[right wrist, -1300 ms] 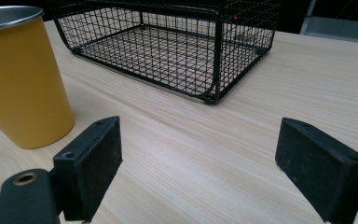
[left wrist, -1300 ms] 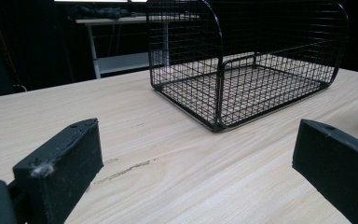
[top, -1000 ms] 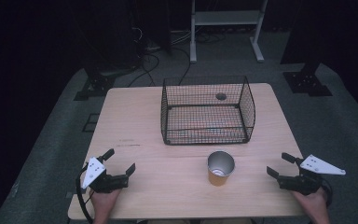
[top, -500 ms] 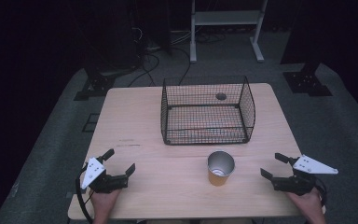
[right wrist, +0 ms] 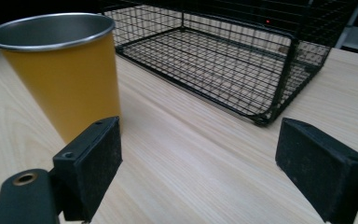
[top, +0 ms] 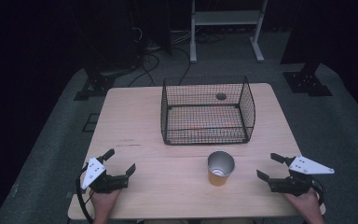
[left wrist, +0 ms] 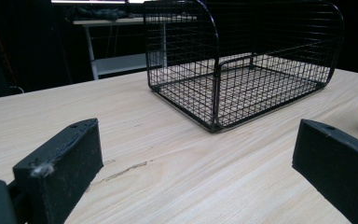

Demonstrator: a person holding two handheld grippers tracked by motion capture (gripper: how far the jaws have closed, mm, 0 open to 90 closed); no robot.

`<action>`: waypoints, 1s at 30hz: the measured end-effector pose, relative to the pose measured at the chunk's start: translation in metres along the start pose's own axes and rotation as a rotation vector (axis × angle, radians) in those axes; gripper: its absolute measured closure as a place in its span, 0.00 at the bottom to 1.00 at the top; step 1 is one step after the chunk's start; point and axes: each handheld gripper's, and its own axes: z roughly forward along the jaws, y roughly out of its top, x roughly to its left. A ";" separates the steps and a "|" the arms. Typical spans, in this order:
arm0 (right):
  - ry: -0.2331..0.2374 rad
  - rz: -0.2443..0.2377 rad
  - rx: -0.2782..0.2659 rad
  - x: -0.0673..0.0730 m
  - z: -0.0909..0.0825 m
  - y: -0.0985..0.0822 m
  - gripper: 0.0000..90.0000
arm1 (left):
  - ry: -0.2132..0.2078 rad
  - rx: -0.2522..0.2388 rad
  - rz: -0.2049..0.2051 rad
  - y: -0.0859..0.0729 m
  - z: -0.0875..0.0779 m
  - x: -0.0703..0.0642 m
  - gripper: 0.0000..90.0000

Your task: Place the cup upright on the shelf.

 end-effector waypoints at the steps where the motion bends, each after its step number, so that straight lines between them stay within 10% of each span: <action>1: 0.005 0.001 0.002 0.001 0.000 0.001 0.15 | 0.001 0.000 0.000 0.000 0.000 0.000 0.01; 30: 0.152 -0.055 0.037 0.038 0.020 0.016 0.13 | 0.002 0.000 0.002 0.000 0.000 0.000 0.01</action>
